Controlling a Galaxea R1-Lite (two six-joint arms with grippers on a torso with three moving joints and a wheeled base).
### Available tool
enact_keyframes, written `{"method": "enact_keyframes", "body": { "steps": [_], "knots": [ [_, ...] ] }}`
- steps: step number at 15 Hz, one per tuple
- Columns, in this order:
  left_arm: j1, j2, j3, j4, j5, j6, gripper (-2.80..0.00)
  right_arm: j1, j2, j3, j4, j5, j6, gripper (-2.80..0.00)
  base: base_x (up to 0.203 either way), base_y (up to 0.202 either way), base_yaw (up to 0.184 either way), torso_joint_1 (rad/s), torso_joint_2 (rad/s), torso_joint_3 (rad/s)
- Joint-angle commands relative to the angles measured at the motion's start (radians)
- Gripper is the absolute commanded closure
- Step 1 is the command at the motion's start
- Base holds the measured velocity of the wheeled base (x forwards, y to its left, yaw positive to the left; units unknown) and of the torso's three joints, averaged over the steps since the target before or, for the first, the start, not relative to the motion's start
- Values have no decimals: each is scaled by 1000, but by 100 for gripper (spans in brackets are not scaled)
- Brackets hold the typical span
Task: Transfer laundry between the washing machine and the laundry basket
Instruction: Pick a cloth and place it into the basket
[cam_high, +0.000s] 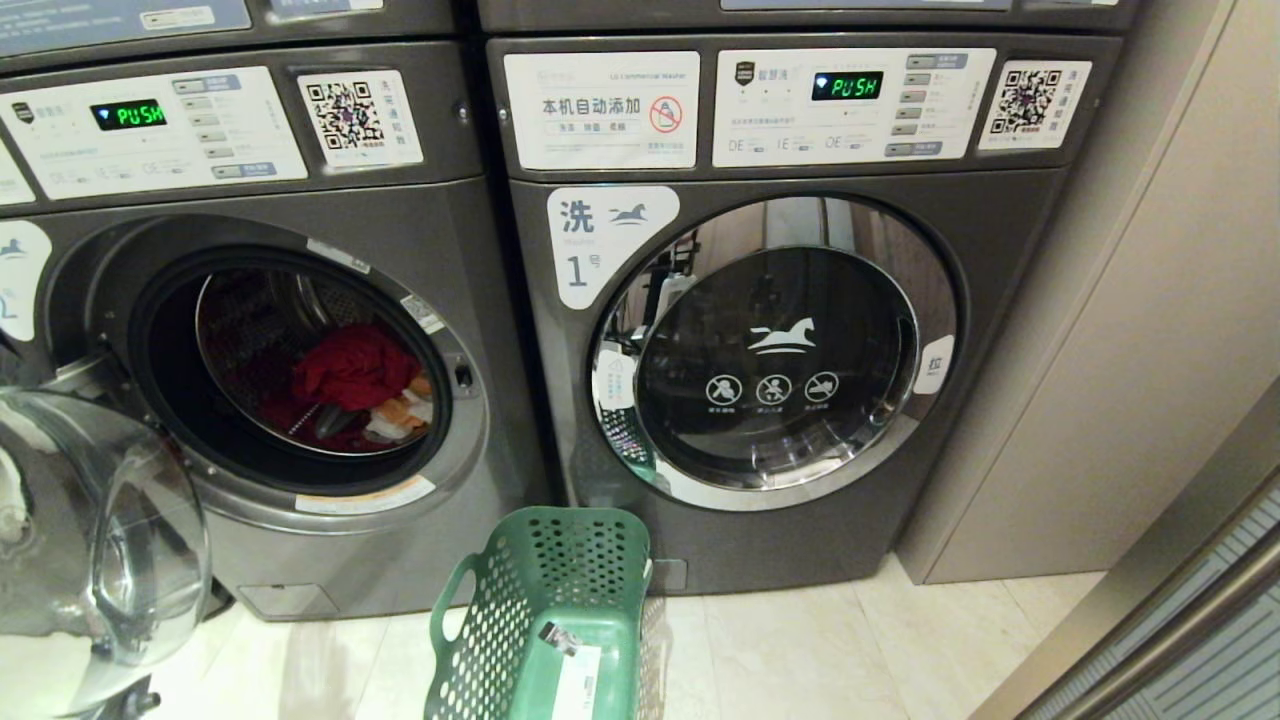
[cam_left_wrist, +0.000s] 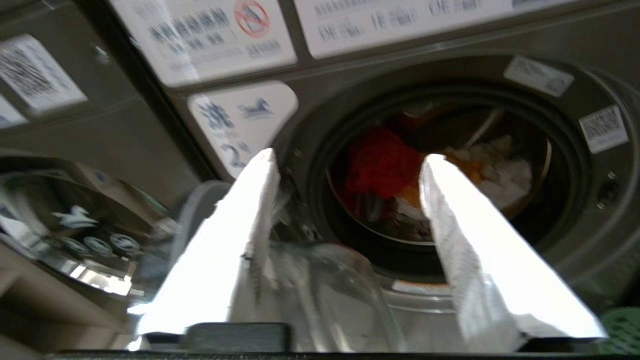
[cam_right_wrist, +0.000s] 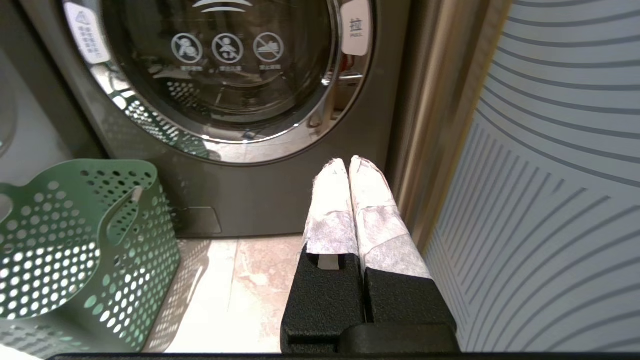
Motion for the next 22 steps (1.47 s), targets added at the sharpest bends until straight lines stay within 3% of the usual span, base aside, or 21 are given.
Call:
{"method": "enact_keyframes", "body": {
  "steps": [1, 2, 3, 6, 7, 8, 10, 13, 19, 22],
  "knots": [
    [-28, 20, 82, -67, -5, 2, 0, 0, 0, 32, -1, 0, 0, 0, 0, 0, 0, 0, 0, 0],
    [-31, 36, 128, -124, 8, 6, 0, 0, 0, 33, -1, 0, 0, 0, 0, 0, 0, 0, 0, 0],
    [-30, 52, 159, -154, 85, 18, 0, 0, 0, 32, -1, 0, 0, 0, 0, 0, 0, 0, 0, 0],
    [-30, 93, 247, -177, 509, 40, 0, 0, 1, 32, -1, 0, -1, 0, 0, 0, 0, 0, 0, 0],
    [-27, 110, 267, -178, 607, 43, 0, 0, 0, 32, -1, 0, 0, 0, 0, 0, 0, 0, 0, 0],
    [-22, 123, 275, -174, 651, 46, 0, 0, 0, 32, -1, 0, 0, 0, 0, 0, 0, 0, 0, 0],
    [24, 143, 277, -155, 702, 50, 0, 0, 0, 32, -1, 0, 0, 0, 0, 0, 0, 0, 0, 0],
    [98, 182, 256, -173, 714, 52, 0, 0, 0, 32, -1, 0, 0, 0, 0, 0, 0, 0, 0, 0],
    [375, 401, 33, -360, 711, 79, 0, 0, 0, 34, -1, 0, 0, 0, 0, 0, 0, 0, 0, 0],
    [396, 349, 59, -379, 702, 58, 0, 0, 0, 32, -1, 0, 0, 0, 0, 0, 0, 0, 0, 0]
  ]
}}
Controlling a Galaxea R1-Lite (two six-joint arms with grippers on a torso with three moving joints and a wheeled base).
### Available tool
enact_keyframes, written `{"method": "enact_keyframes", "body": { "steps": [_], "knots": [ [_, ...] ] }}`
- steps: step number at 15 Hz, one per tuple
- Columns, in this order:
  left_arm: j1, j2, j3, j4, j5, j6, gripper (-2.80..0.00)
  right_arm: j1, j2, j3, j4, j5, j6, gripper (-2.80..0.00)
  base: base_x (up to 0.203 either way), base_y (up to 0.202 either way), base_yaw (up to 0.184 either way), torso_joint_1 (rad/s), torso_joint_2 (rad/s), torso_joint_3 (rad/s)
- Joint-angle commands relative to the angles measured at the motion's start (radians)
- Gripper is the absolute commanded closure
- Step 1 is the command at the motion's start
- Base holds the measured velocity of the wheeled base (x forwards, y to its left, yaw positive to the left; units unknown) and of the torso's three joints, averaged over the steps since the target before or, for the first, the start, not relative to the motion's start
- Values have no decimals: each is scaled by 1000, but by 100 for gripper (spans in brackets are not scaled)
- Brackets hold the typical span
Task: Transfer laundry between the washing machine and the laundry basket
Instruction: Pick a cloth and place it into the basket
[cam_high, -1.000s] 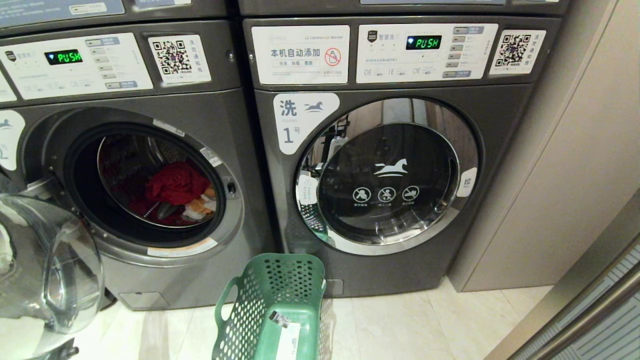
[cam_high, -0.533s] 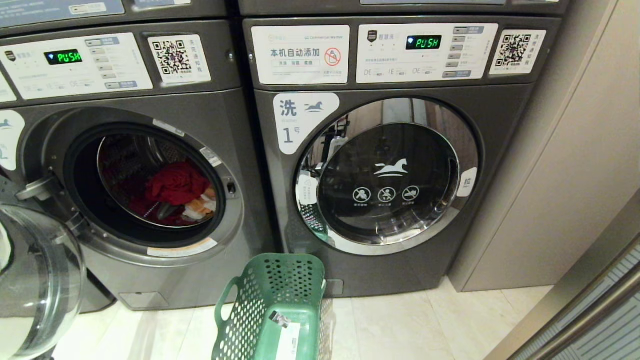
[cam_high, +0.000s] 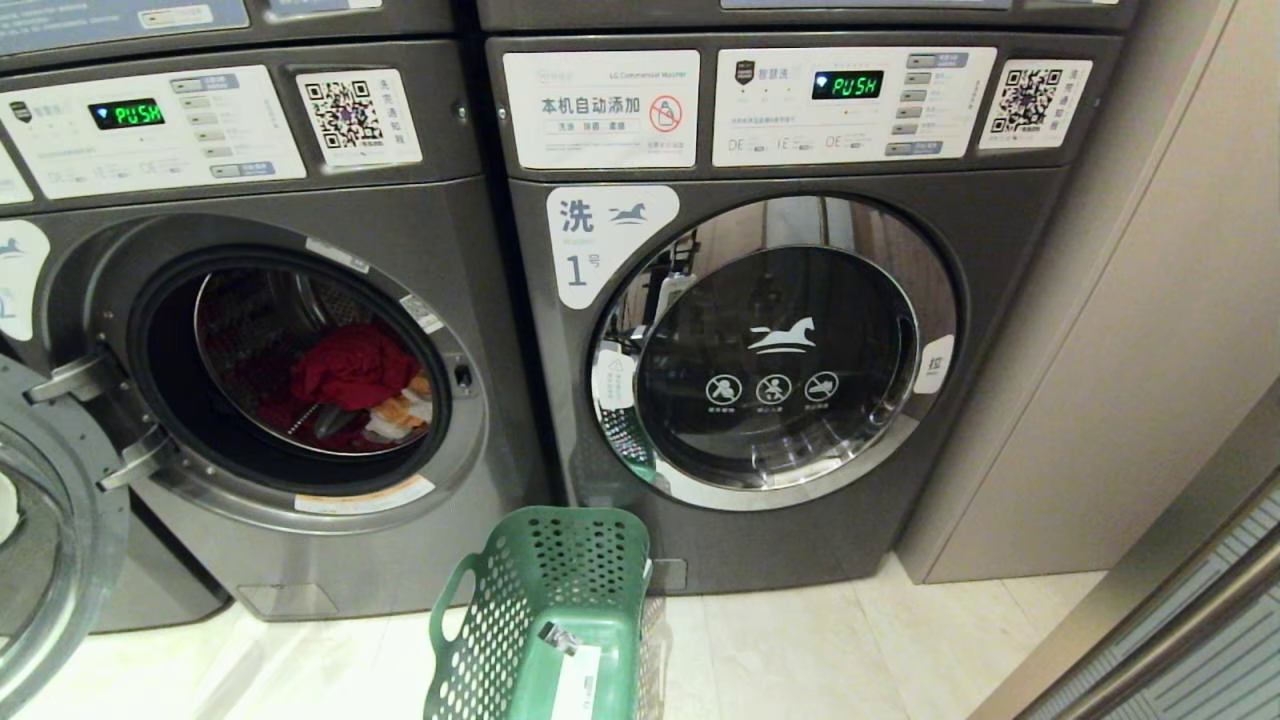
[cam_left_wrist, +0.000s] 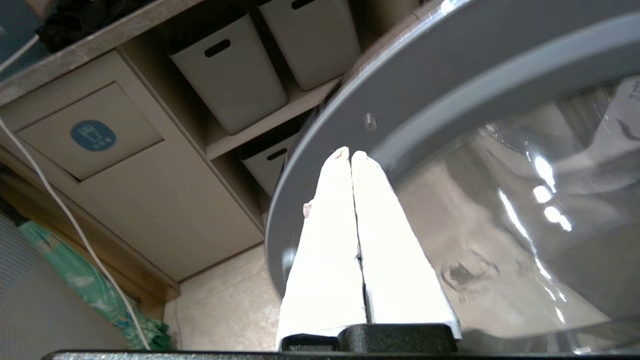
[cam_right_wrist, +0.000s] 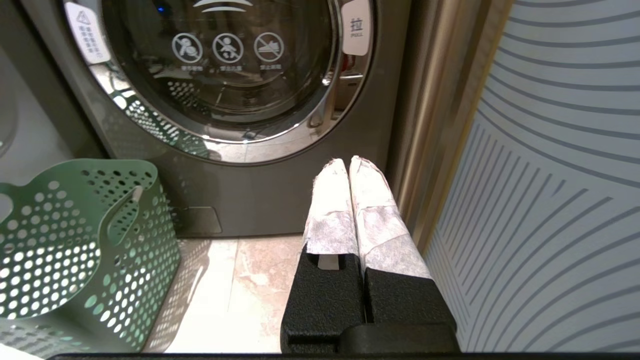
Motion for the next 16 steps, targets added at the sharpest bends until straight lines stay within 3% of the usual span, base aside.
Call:
{"method": "enact_keyframes", "body": {
  "steps": [1, 2, 4, 8, 10, 12, 14, 16],
  "knots": [
    [-2, -44, 45, -4, -15, -8, 0, 0, 0, 33, -1, 0, 1, 0, 0, 0, 0, 0, 0, 0],
    [-27, -91, 94, -4, -43, -22, 0, 0, 0, 32, -1, 0, -1, 0, 0, 0, 0, 0, 0, 0],
    [-148, -182, 171, -10, -68, -64, 0, 0, 0, 32, -1, 0, 1, 0, 0, 0, 0, 0, 0, 0],
    [-571, -416, 360, -20, -78, -184, 0, 0, 0, 32, -1, 0, 0, 0, 0, 0, 0, 0, 0, 0],
    [-809, -592, 569, -5, -64, -212, 0, 0, 0, 32, -1, 0, -1, 0, 0, 0, 0, 0, 0, 0],
    [-988, -787, 756, 37, -29, -228, 0, 0, 0, 33, -1, 0, 1, 0, 0, 0, 0, 0, 0, 0],
    [-1077, -992, 912, 104, -12, -237, 0, 0, 0, 32, -1, 0, 1, 0, 0, 0, 0, 0, 0, 0],
    [-1121, -1226, 1006, 249, -21, -252, 0, 0, 0, 33, -1, 0, 1, 0, 0, 0, 0, 0, 0, 0]
  ]
}}
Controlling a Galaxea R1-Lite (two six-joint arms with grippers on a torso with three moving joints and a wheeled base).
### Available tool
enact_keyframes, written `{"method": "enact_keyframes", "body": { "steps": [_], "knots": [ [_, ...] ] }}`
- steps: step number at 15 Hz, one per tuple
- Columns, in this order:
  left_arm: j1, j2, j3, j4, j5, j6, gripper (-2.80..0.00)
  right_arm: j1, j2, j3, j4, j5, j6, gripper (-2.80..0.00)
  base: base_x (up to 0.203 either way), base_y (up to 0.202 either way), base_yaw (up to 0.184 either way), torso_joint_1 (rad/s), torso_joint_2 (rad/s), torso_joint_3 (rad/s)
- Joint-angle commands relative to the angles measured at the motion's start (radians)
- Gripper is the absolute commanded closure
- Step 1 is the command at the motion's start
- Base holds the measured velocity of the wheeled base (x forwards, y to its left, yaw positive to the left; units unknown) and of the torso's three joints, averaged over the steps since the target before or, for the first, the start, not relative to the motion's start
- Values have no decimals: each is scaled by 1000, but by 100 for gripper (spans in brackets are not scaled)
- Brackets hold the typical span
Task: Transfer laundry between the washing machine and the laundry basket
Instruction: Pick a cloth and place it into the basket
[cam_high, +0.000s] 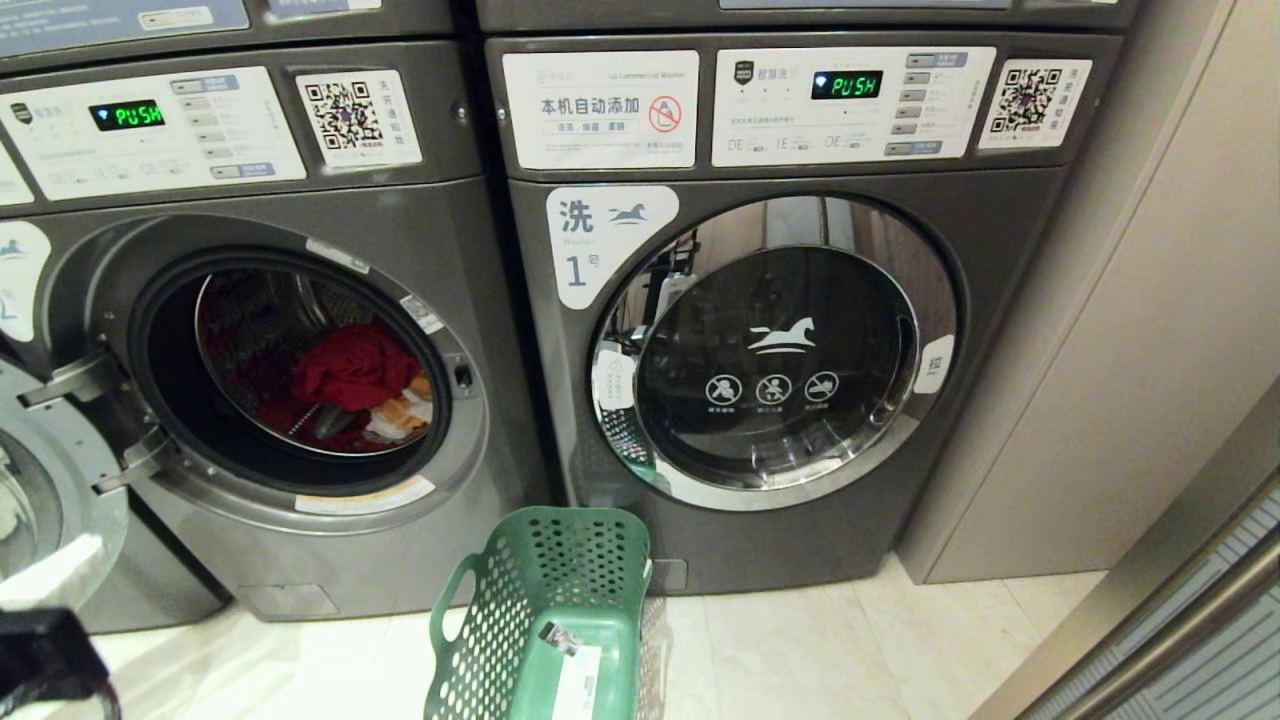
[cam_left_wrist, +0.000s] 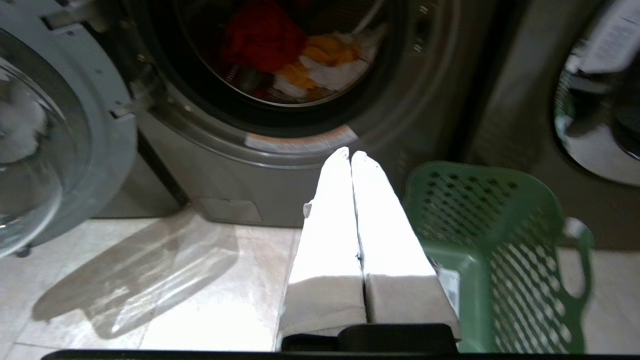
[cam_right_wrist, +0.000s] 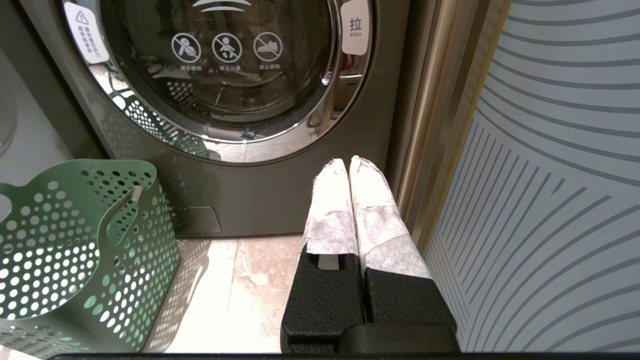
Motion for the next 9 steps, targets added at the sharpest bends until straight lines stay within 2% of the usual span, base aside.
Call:
{"method": "enact_keyframes", "body": {
  "steps": [1, 5, 7, 9],
  "knots": [
    [-37, -304, 68, 134, -9, -7, 0, 0, 0, 33, -1, 0, 0, 0, 0, 0, 0, 0, 0, 0],
    [-64, -712, 115, 502, -84, -7, 0, 0, 0, 32, -1, 0, 0, 0, 0, 0, 0, 0, 0, 0],
    [-71, -848, 124, 585, -115, 7, 0, 0, 0, 33, -1, 0, 0, 0, 0, 0, 0, 0, 0, 0],
    [-77, -866, 133, 650, -136, 5, 0, 0, 0, 34, -1, 0, 0, 0, 0, 0, 0, 0, 0, 0]
  ]
}}
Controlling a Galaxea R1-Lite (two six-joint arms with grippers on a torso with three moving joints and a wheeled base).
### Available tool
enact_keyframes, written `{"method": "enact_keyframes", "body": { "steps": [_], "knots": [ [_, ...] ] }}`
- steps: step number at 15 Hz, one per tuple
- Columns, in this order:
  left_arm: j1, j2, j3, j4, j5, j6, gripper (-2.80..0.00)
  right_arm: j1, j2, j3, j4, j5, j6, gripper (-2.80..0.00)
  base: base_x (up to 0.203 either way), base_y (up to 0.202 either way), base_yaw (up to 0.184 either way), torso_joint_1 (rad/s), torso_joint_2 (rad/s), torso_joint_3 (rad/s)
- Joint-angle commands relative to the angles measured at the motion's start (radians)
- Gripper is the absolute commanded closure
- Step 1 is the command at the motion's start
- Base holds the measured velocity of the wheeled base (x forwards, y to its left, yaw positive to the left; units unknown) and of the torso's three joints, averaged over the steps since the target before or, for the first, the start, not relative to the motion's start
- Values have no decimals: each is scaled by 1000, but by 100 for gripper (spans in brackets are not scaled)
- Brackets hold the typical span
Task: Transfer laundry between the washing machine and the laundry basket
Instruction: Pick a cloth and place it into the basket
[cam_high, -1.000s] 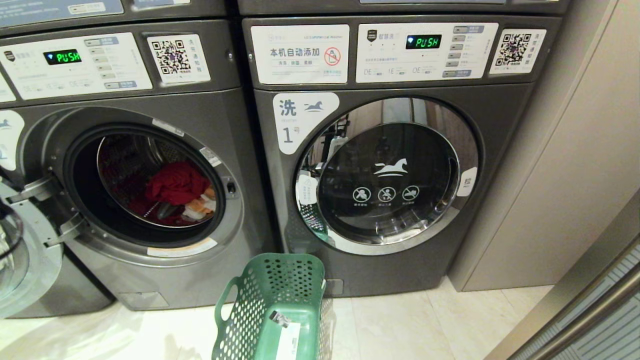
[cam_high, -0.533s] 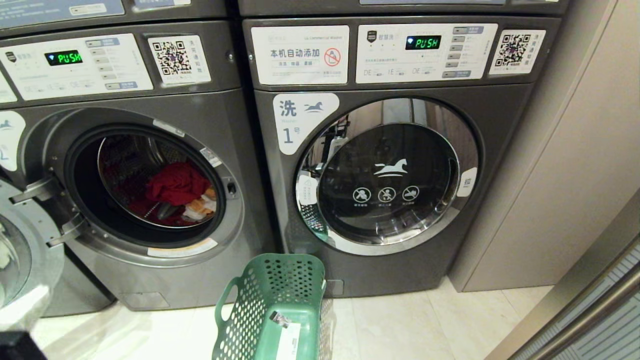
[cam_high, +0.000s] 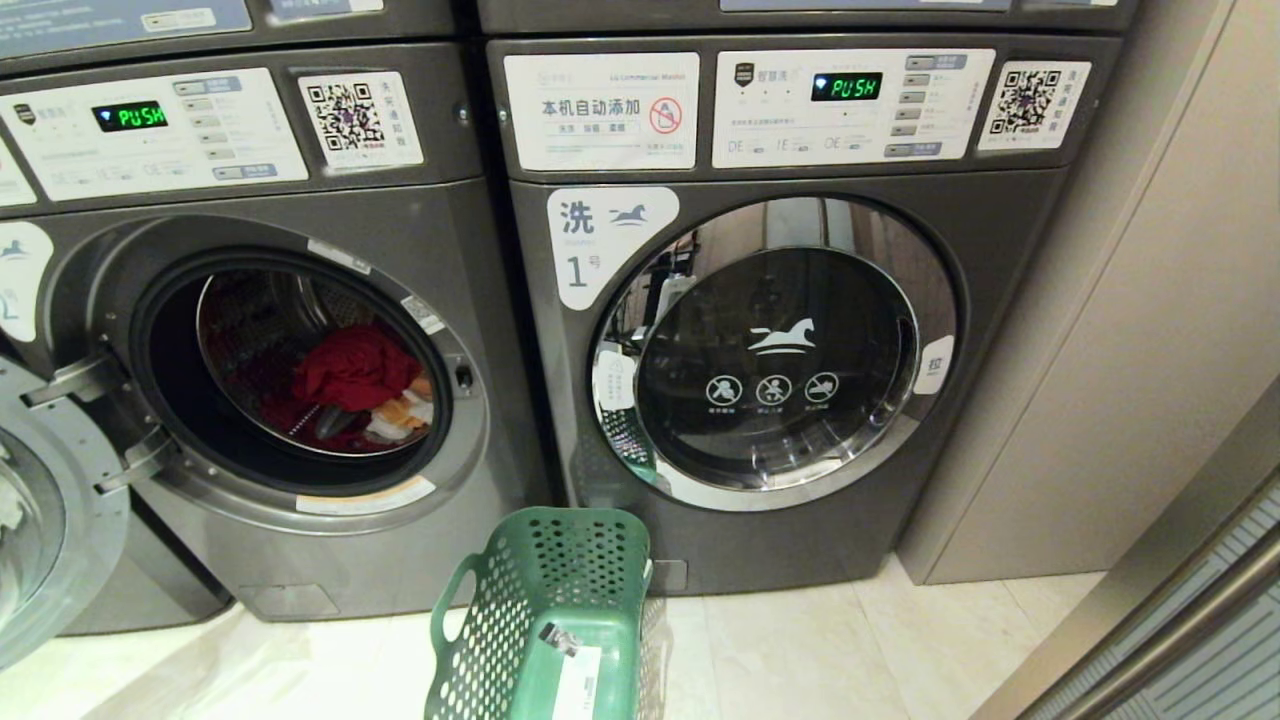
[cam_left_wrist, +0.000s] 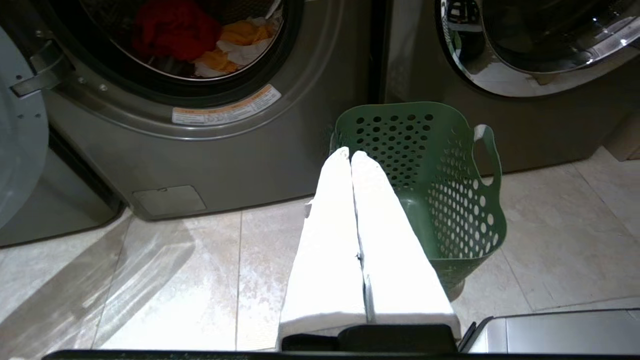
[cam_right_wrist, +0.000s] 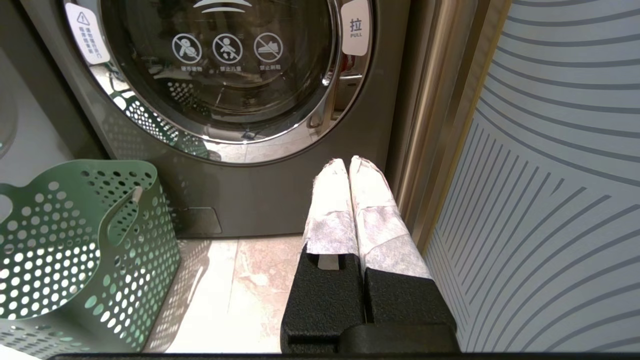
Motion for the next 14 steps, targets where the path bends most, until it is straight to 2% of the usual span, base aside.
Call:
{"method": "enact_keyframes", "body": {
  "steps": [1, 9, 14],
  "knots": [
    [-2, -74, 7, 11, -1, -1, 0, 0, 0, 34, -1, 0, 0, 0, 0, 0, 0, 0, 0, 0],
    [-3, -74, 7, 9, -3, 16, 0, 0, 0, 34, -1, 0, 0, 0, 0, 0, 0, 0, 0, 0],
    [-3, -74, 7, 14, 5, -5, 0, 0, 0, 33, -1, 0, 0, 0, 0, 0, 0, 0, 0, 0]
  ]
}}
